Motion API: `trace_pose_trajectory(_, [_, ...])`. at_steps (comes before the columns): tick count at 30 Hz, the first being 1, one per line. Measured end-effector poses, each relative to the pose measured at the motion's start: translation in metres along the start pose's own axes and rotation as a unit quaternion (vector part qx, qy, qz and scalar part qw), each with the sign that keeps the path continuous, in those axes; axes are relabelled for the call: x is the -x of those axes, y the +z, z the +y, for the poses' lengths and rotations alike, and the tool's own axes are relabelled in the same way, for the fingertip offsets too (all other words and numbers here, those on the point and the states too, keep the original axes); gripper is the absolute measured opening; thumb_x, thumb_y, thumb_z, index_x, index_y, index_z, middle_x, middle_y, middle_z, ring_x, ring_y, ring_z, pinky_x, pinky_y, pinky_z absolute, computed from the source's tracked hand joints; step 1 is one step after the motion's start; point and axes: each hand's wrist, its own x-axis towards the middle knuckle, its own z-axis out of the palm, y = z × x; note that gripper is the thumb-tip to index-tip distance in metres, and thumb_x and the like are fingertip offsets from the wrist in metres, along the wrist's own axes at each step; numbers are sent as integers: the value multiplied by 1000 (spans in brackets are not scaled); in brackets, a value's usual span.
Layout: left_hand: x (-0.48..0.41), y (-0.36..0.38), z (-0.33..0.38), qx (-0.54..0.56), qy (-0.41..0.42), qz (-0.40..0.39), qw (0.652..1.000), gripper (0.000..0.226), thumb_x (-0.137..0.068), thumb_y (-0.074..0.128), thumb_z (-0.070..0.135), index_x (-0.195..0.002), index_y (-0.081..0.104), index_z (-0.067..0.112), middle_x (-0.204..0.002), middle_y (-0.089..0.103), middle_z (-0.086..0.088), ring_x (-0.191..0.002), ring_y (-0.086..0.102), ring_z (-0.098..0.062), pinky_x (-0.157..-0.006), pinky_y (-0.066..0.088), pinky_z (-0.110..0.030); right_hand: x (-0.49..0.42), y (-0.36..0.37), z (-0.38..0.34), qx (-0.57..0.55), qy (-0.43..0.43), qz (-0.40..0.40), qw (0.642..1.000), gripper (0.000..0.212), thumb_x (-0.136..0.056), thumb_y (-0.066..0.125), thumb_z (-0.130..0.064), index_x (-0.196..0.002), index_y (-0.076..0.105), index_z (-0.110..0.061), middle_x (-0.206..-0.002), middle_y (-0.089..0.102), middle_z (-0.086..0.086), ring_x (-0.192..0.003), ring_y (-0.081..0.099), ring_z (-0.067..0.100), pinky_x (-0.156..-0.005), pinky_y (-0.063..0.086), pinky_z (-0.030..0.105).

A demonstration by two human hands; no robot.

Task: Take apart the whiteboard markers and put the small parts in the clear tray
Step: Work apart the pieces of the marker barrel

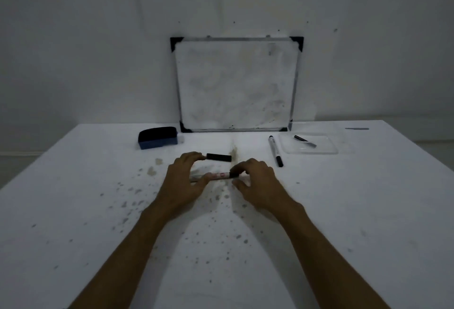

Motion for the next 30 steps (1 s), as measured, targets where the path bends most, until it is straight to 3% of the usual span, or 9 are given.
trace_pose_trajectory(2, [9, 0, -15, 60, -18, 4, 998, 51, -94, 73, 39, -141, 53, 33, -148, 51, 5, -133, 47, -16, -112, 39, -37, -12, 16, -10, 55, -21, 4, 998, 35, -93, 67, -40, -126, 67, -30, -127, 63, -1, -115, 53, 22, -96, 36, 35])
trace_pose_trajectory(6, [6, 2, -20, 171, -47, 19, 984, 54, -93, 74, 40, -141, 49, 37, -140, 54, 8, -126, 50, -8, -90, 39, -12, -21, 35, -17, 97, -41, 44, 993, 30, -95, 62, -44, -118, 73, -29, -116, 65, 0, -107, 53, 22, -90, 36, 35])
trace_pose_trajectory(11, [-3, 8, -21, 233, -119, 50, 964, 71, -95, 69, 44, -155, 36, 24, -139, 51, 15, -123, 52, -9, -95, 45, -24, -16, 39, -20, -6, 19, 81, 997, 32, -97, 61, -48, -113, 75, -24, -106, 72, -3, -97, 60, 15, -86, 46, 32])
trace_pose_trajectory(13, [-5, 7, -13, 274, -146, 52, 949, 71, -96, 62, 54, -155, 37, 26, -137, 54, 14, -119, 56, -7, -88, 47, -19, -12, 35, -24, -103, 43, 99, 989, 33, -96, 63, -49, -110, 77, -23, -96, 73, -11, -84, 64, 2, -73, 47, 11])
trace_pose_trajectory(17, [-4, 15, 3, 380, -111, 50, 917, 40, -102, 42, 58, -121, 68, 34, -123, 76, 10, -110, 71, -4, -97, 55, -29, -6, 32, -39, -160, 40, 93, 982, 27, -95, 64, -49, -107, 76, -28, -92, 70, -22, -91, 57, -16, -67, 40, 7])
trace_pose_trajectory(21, [-2, 15, 8, 432, -114, 70, 892, 33, -109, 46, 42, -108, 77, 31, -106, 82, 7, -101, 77, -14, -93, 57, -37, -5, 32, -46, -146, 10, 72, 987, 31, -93, 64, -52, -109, 75, -28, -93, 67, -22, -88, 52, -25, -64, 35, 5])
trace_pose_trajectory(24, [-13, 6, 4, 495, -158, 88, 850, 29, -107, 53, 38, -104, 79, 26, -92, 82, -1, -88, 78, -20, -83, 61, -36, -11, 27, -46, -136, -4, 89, 987, 37, -93, 59, -58, -106, 76, -28, -94, 67, -19, -87, 58, -8, -73, 41, 18])
trace_pose_trajectory(27, [-22, 1, -4, 518, -172, 96, 832, 28, -106, 57, 33, -107, 79, 16, -78, 76, -2, -73, 70, -18, -65, 59, -25, -32, 22, -34, -76, -6, 126, 989, 27, -96, 63, -44, -107, 75, -24, -101, 75, -6, -95, 63, 15, -86, 48, 36])
trace_pose_trajectory(30, [-22, 4, -11, 518, -158, 77, 837, 26, -103, 61, 36, -107, 81, 19, -75, 72, -3, -67, 65, -14, -56, 55, -20, -58, 23, -18, 43, 8, 121, 992, 24, -94, 67, -34, -114, 74, -24, -106, 72, 1, -103, 61, 24, -86, 37, 33])
